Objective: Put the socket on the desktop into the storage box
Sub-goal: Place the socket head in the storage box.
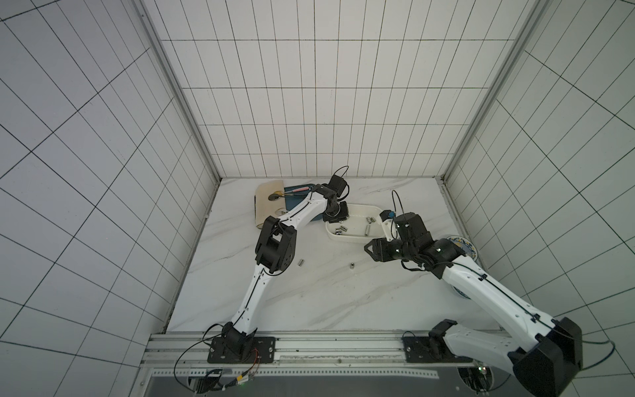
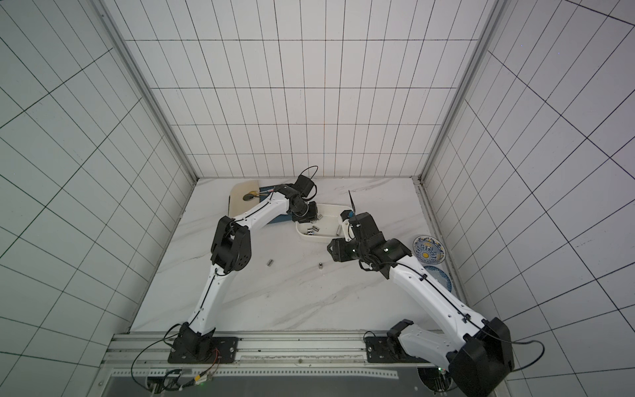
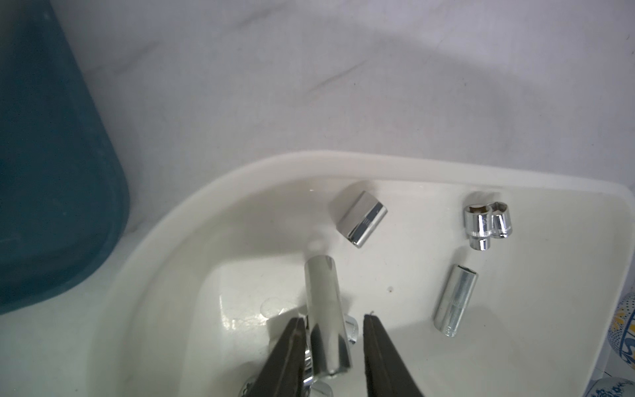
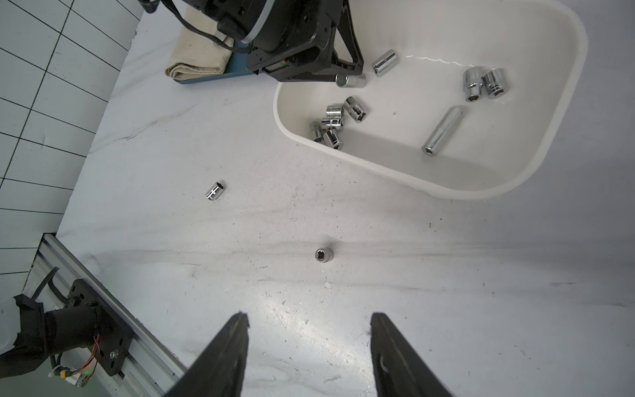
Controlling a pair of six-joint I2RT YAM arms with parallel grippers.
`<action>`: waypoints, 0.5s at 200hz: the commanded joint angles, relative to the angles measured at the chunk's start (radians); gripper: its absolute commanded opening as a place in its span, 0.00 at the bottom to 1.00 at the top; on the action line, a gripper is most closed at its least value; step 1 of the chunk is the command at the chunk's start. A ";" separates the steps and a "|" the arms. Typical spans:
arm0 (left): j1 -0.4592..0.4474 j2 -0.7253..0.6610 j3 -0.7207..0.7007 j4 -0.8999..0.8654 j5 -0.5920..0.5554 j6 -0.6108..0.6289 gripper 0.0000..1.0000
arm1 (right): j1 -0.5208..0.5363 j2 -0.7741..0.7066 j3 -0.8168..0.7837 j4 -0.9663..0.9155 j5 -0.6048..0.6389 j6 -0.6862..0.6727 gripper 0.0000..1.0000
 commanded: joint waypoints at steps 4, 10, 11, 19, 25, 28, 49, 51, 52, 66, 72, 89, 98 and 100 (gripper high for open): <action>-0.005 -0.031 0.010 0.000 -0.011 0.013 0.33 | -0.009 -0.003 -0.025 0.006 -0.009 0.006 0.60; -0.006 -0.037 0.004 0.001 -0.010 0.015 0.33 | -0.009 -0.003 -0.025 0.006 -0.008 0.006 0.60; -0.006 -0.038 0.004 0.000 -0.010 0.015 0.33 | -0.009 -0.004 -0.025 0.006 -0.008 0.006 0.59; -0.007 -0.048 -0.002 0.000 -0.008 0.016 0.33 | -0.009 -0.003 -0.024 0.006 -0.007 0.006 0.60; -0.007 -0.054 -0.007 0.000 -0.008 0.018 0.33 | -0.009 -0.003 -0.024 0.006 -0.008 0.007 0.60; -0.007 -0.059 -0.008 0.000 -0.008 0.020 0.33 | -0.009 -0.004 -0.024 0.006 -0.009 0.007 0.60; -0.009 -0.089 -0.031 0.001 -0.014 0.024 0.34 | -0.009 -0.004 -0.021 0.006 -0.010 0.009 0.60; -0.007 -0.092 -0.034 0.000 -0.014 0.025 0.34 | -0.009 -0.003 -0.021 0.007 -0.009 0.008 0.60; -0.008 -0.094 -0.035 0.000 -0.015 0.025 0.34 | -0.009 -0.003 -0.021 0.007 -0.010 0.009 0.59; -0.008 -0.121 -0.057 0.003 -0.022 0.027 0.35 | -0.009 -0.005 -0.018 0.007 -0.011 0.012 0.59; -0.008 -0.133 -0.069 0.005 -0.025 0.030 0.37 | -0.008 -0.007 -0.018 0.008 -0.013 0.012 0.60; -0.008 -0.171 -0.102 0.010 -0.043 0.034 0.40 | -0.009 -0.007 -0.015 0.009 -0.015 0.014 0.59; -0.008 -0.193 -0.122 0.009 -0.057 0.037 0.44 | -0.008 -0.007 -0.012 0.009 -0.017 0.015 0.60; -0.007 -0.198 -0.128 0.009 -0.060 0.039 0.44 | -0.008 -0.007 -0.011 0.009 -0.019 0.015 0.60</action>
